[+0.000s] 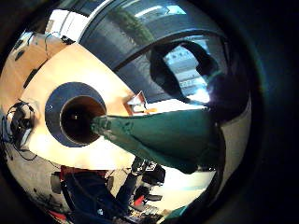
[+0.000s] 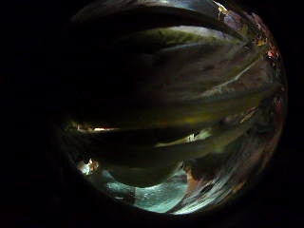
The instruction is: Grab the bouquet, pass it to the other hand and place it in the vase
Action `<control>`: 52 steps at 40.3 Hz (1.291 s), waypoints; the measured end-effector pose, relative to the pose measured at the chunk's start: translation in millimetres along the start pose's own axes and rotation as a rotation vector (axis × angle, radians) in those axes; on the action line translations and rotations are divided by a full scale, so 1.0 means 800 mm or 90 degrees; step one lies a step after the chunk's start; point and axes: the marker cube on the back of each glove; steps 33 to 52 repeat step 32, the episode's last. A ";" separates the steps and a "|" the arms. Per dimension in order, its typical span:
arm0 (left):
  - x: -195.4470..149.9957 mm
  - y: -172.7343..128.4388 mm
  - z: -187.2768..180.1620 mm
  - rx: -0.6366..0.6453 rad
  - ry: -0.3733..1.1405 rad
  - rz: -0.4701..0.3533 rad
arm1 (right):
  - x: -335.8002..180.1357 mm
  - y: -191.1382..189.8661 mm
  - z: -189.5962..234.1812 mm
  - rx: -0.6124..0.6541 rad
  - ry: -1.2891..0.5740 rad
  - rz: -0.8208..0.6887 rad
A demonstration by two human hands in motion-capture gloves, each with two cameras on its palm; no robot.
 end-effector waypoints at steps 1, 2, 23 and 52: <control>-0.004 -0.001 0.000 -0.003 0.001 -0.003 | 0.004 -0.005 0.003 0.022 0.019 -0.035; -0.010 -0.001 -0.001 -0.008 -0.001 -0.006 | 0.005 -0.007 0.004 0.031 0.024 -0.052; -0.311 0.080 -0.068 -0.321 -0.291 -0.150 | 0.013 0.033 -0.024 -0.101 0.022 0.122; -0.293 0.071 -0.079 -0.322 -0.296 -0.155 | 0.032 0.024 -0.005 -0.124 0.085 0.146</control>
